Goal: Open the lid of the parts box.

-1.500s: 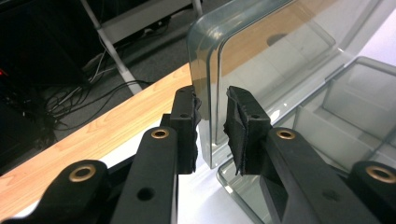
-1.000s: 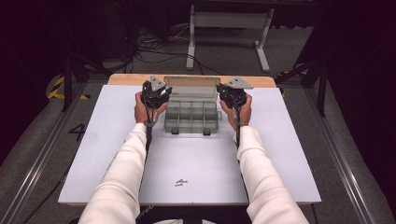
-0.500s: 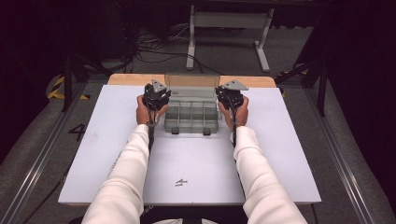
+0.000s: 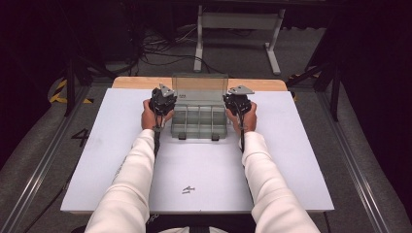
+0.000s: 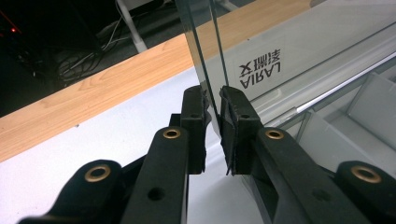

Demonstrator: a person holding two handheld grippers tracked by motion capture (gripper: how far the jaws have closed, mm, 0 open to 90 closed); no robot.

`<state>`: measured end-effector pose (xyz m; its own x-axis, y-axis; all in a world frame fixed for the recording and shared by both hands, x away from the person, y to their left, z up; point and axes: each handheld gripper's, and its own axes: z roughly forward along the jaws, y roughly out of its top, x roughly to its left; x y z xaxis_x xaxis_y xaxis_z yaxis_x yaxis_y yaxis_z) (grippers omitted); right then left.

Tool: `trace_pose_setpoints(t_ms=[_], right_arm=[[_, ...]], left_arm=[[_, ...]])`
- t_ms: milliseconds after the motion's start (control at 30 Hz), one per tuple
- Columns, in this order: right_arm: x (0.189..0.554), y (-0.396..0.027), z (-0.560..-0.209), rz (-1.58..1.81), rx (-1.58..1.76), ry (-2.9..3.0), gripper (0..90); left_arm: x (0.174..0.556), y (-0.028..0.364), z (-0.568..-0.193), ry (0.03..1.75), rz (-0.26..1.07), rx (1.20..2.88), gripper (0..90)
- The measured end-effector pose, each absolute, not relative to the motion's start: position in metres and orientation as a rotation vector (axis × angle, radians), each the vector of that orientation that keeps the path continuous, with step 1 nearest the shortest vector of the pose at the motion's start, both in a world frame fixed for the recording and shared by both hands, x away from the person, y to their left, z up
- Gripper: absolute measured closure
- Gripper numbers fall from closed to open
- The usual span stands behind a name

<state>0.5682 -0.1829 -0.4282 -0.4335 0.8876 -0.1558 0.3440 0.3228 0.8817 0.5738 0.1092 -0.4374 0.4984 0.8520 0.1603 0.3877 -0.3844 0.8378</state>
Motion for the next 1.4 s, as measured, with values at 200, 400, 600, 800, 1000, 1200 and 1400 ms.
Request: trace_pose_setpoints(t_ms=[200,400,600,800,1000,1200,1400], right_arm=[[0.57,-0.183,-0.433,1.05,1.102,1.966,82.1],[0.572,-0.183,-0.437,1.034,1.112,1.99,81.8],[0.573,-0.183,-0.438,1.031,1.114,2.0,81.4],[0.573,-0.183,-0.439,1.033,1.117,1.998,80.5],[0.573,-0.183,-0.439,1.037,1.123,1.996,79.7],[0.573,-0.184,-0.438,1.029,1.12,1.996,77.8],[0.573,-0.184,-0.438,1.024,1.12,1.993,74.9]], left_arm=[[0.576,0.108,-0.442,1.024,0.76,2.015,78.5],[0.576,0.108,-0.442,1.018,0.766,2.022,78.0],[0.577,0.107,-0.442,1.016,0.783,2.029,76.0],[0.577,0.106,-0.443,1.025,0.796,2.03,74.3],[0.577,0.106,-0.443,1.033,0.807,2.027,71.5],[0.578,0.106,-0.442,1.023,0.828,2.041,68.3],[0.578,0.105,-0.44,1.022,0.837,2.055,66.0]])
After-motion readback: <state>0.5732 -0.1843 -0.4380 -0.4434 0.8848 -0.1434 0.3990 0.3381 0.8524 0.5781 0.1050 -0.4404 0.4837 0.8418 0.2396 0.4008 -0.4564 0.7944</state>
